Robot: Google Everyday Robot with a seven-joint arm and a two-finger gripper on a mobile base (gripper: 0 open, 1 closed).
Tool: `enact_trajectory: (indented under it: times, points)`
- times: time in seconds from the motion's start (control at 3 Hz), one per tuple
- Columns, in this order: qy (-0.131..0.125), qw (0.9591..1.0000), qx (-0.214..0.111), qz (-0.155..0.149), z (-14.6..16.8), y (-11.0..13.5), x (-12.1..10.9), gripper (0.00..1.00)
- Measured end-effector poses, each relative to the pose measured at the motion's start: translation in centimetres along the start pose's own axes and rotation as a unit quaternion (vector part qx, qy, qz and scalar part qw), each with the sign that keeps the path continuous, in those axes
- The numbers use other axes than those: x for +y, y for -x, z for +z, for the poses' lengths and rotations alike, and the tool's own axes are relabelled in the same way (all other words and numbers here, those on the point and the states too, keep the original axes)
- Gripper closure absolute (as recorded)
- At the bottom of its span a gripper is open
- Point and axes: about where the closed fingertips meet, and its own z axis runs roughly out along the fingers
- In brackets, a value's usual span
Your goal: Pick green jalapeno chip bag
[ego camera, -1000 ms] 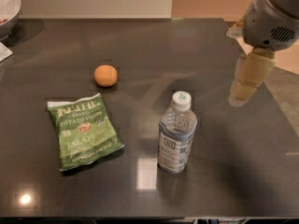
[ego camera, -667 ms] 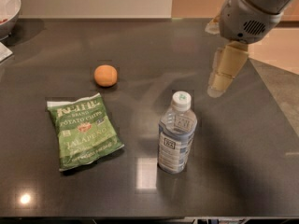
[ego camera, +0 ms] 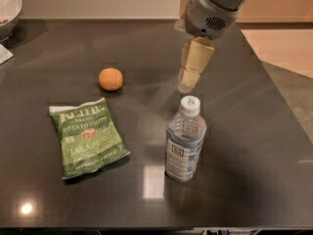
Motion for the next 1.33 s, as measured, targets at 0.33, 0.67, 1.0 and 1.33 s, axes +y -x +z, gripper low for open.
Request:
enact_trajectory:
  times: [0.33, 0.67, 1.0, 1.33]
  points:
    - [0.019, 0.9992, -0.021, -0.029, 1.9, 3.7, 0.1, 0.00]
    - [0.040, 0.9966, -0.033, -0.065, 3.6, 7.0, 1.8, 0.00]
    - [0.055, 0.9921, -0.027, -0.110, 5.8, 9.5, 4.0, 0.00]
    - [0.063, 0.9849, -0.009, -0.161, 7.9, 11.5, 6.4, 0.00]
